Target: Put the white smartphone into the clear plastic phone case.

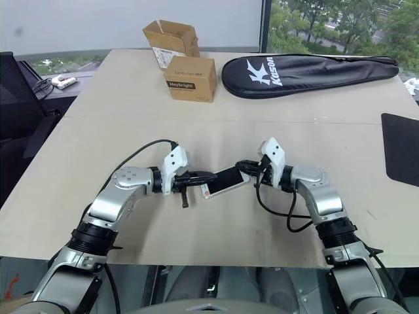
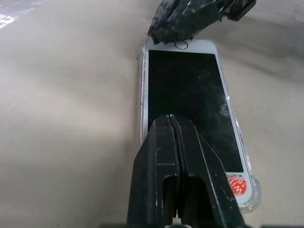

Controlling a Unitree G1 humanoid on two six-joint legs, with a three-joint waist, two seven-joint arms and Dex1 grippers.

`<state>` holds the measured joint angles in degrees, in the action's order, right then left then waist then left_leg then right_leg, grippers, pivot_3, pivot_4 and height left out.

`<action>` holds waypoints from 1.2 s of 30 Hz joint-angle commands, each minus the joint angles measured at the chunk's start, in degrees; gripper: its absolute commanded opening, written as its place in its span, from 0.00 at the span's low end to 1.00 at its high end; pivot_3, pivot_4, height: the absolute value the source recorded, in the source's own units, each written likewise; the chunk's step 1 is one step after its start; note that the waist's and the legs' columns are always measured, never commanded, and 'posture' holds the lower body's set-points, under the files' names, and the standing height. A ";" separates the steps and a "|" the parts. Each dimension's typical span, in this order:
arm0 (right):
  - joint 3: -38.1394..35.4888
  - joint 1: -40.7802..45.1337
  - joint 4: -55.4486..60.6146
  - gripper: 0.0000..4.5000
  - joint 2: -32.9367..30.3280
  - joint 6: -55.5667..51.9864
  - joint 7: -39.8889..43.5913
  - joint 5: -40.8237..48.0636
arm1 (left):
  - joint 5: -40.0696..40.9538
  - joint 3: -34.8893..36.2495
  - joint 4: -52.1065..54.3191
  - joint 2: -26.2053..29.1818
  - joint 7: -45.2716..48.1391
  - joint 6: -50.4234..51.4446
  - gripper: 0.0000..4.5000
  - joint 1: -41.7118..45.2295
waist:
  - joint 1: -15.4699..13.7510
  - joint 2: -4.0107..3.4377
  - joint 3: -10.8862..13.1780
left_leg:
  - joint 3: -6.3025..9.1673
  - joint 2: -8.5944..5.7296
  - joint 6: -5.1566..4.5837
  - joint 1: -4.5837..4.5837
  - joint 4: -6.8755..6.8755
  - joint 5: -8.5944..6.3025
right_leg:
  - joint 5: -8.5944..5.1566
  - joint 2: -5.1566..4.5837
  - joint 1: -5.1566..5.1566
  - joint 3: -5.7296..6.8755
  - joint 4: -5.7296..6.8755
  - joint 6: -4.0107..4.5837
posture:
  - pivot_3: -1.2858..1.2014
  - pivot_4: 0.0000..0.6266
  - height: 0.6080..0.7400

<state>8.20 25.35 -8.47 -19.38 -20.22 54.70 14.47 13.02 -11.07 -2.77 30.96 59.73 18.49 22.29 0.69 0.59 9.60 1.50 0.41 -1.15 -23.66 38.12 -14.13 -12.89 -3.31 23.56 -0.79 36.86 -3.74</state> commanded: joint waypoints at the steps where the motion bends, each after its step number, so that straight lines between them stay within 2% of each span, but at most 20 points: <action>1: 1.81 1.17 -0.94 0.00 -1.61 -1.50 0.24 -1.70 | -2.24 -1.42 -1.51 0.72 -0.82 1.26 0.00 -0.64 | 0.02 -0.02 -0.04 | 0.00 0.00 0.00 0.01 0.00 0.00 | 0.00 0.00 0.00 -0.02 0.01 0.00 | 0.52 0.24 1.00; 6: 4.07 2.50 -3.15 0.00 -2.78 -7.85 -2.92 -4.34 | -2.27 -1.49 -1.34 0.78 -0.87 1.33 0.00 -0.54 | 0.07 -0.02 -0.12 | 0.00 0.01 0.00 0.24 0.00 0.00 | 0.00 0.01 -0.20 -0.03 0.03 0.00 | 0.52 0.24 1.00; 10: 8.39 2.99 -3.18 0.00 -5.00 -13.51 -4.69 -8.35 | -2.31 -1.74 -0.82 0.74 -1.02 1.63 0.00 -0.70 | 0.06 0.02 -0.20 | 0.00 0.03 -0.01 0.99 -0.09 -0.02 | -0.16 0.02 -0.89 -0.09 -0.05 0.23 | 0.52 0.24 1.00; 15: 11.27 2.95 -1.05 0.00 -6.76 -19.06 -4.19 -8.79 | -2.45 -1.74 -0.77 0.40 -1.08 1.81 0.00 -0.33 | -0.05 0.05 -0.60 | 0.14 0.04 -0.01 1.03 -0.07 -0.02 | -0.16 0.01 -0.93 -0.11 -0.04 0.24 | 0.52 0.24 1.00; 29: 12.76 -0.65 7.33 0.00 -14.28 -19.62 4.24 -4.73 | -2.86 -1.44 -0.99 0.09 -1.44 1.73 0.00 0.07 | -0.62 0.08 -0.74 | 0.16 0.01 -0.01 0.96 -0.09 -0.02 | -0.18 -0.06 -0.95 -0.06 -0.14 0.23 | 0.52 0.24 1.00; 36: 12.69 -1.20 10.13 0.00 -14.75 -19.60 6.31 -2.18 | -3.02 -1.42 -1.58 -0.33 -1.47 1.50 0.00 0.62 | -0.42 0.13 -0.78 | 0.16 0.01 -0.02 0.94 -0.10 -0.03 | -0.18 -0.08 -0.95 -0.04 -0.21 0.21 | 0.52 0.24 1.00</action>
<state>16.76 26.81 3.17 -33.26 -37.21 58.96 12.98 10.77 -11.77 -3.47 30.68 58.45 19.69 22.59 0.27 0.72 8.82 1.67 0.42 -1.17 -22.72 38.02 -14.15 -13.08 -3.39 22.61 -0.83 36.66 -3.54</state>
